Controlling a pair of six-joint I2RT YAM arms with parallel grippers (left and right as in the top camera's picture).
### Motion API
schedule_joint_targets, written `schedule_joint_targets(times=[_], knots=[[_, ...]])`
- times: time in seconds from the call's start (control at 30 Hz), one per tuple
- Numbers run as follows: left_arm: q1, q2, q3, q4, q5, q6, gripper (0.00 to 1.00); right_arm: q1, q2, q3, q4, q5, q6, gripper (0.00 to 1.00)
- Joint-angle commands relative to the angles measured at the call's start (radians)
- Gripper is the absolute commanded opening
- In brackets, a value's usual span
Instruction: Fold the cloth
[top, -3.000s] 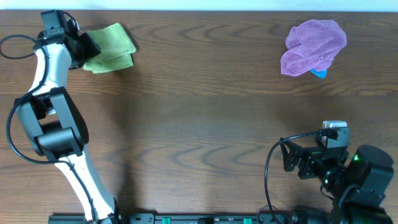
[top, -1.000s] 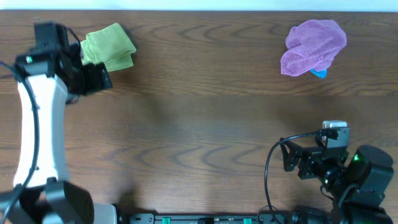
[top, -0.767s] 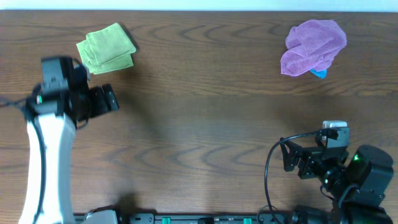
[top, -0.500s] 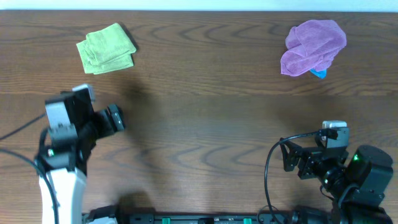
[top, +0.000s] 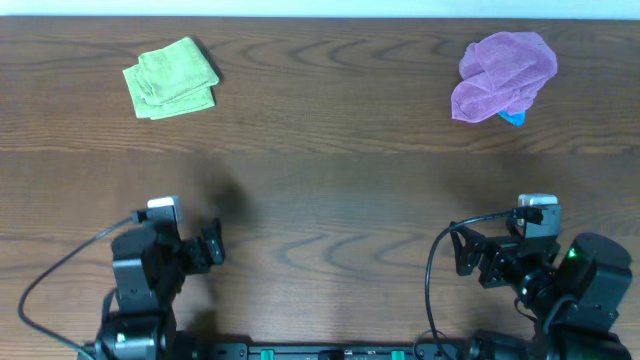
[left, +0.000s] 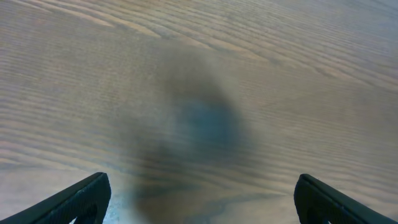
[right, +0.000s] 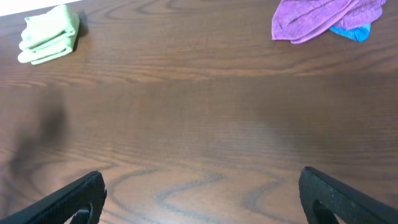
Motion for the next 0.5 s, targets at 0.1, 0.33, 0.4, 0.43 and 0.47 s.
schedule_joint_targets(times=[0.1,0.33,0.4,0.43,0.47], knots=[[-0.013,-0.148,-0.063,-0.074,-0.108,0.011,0.95,-0.007,-0.003,-0.001,0.000,-0.011,0.014,0.99],[-0.030,-0.250,-0.064,-0.238,-0.166,0.065,0.95,-0.007,-0.003,-0.001,0.000,-0.011,0.014,0.99],[-0.030,-0.277,-0.064,-0.273,-0.166,0.077,0.96,-0.007,-0.003,-0.001,0.000,-0.011,0.014,0.99],[-0.030,-0.291,-0.064,-0.290,-0.166,0.085,0.95,-0.007,-0.003,-0.001,0.000,-0.011,0.014,0.99],[-0.030,-0.298,-0.064,-0.299,-0.166,0.091,0.96,-0.007,-0.003,-0.001,0.000,-0.011,0.014,0.99]])
